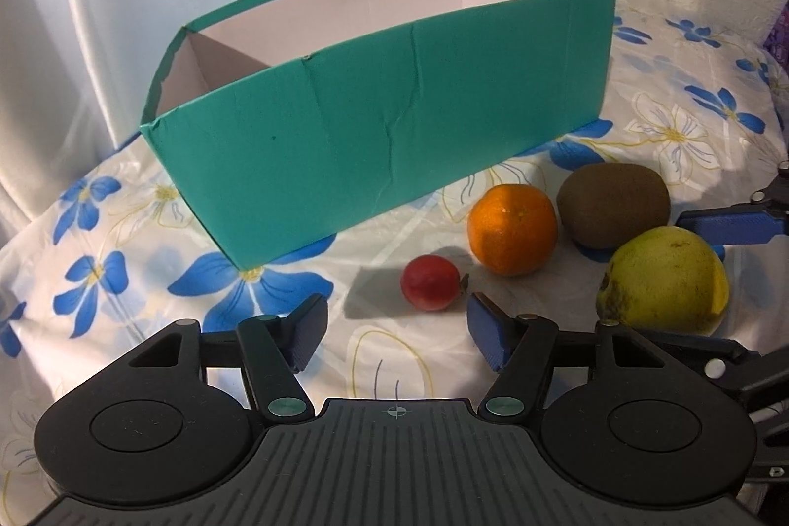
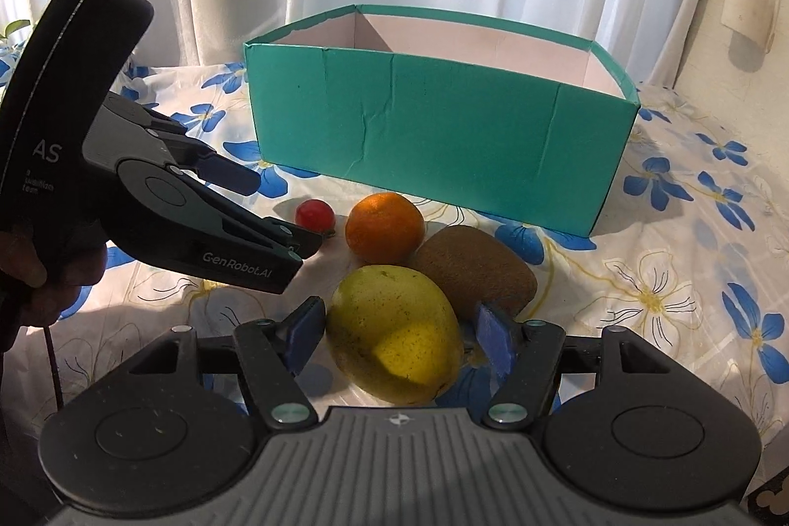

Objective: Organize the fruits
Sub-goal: 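Grasp a red cherry tomato with the left tool while the right tool grasps a yellow pear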

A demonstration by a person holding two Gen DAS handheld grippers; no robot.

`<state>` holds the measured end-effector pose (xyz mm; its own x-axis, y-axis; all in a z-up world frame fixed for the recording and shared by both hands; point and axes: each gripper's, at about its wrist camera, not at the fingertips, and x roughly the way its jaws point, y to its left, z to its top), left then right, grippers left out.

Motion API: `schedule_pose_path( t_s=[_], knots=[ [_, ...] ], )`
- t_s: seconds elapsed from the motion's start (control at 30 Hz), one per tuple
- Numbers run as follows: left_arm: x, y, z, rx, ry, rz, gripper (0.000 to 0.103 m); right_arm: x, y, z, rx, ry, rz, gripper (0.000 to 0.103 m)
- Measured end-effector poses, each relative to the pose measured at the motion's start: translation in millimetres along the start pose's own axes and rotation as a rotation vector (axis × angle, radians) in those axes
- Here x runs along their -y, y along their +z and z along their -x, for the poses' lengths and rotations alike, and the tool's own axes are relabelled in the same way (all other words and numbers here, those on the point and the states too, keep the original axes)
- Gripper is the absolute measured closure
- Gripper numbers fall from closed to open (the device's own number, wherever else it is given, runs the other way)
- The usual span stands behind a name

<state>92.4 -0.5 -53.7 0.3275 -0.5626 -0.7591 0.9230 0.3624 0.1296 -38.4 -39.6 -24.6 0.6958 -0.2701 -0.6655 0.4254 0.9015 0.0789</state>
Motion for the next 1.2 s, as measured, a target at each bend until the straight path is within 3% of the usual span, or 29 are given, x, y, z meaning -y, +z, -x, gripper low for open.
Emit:
schedule_pose_path(
  t_s=[0.1, 0.43, 1.2],
  knots=[
    [-3.7, -3.3, 2.3, 0.016, -0.048, 0.007, 0.035, 4.1, -1.1, -5.5, -0.035, 0.000, -0.019, 0.043],
    [-5.9, -1.4, -7.0, 0.018, -0.128, 0.015, 0.037, 5.4, 0.4, -12.0, -0.043, -0.011, -0.028, 0.044],
    [-7.0, 1.1, -15.2, 0.019, -0.170, 0.031, 0.049, 10.0, 1.7, -15.6, -0.043, -0.064, -0.059, 0.044]
  ],
)
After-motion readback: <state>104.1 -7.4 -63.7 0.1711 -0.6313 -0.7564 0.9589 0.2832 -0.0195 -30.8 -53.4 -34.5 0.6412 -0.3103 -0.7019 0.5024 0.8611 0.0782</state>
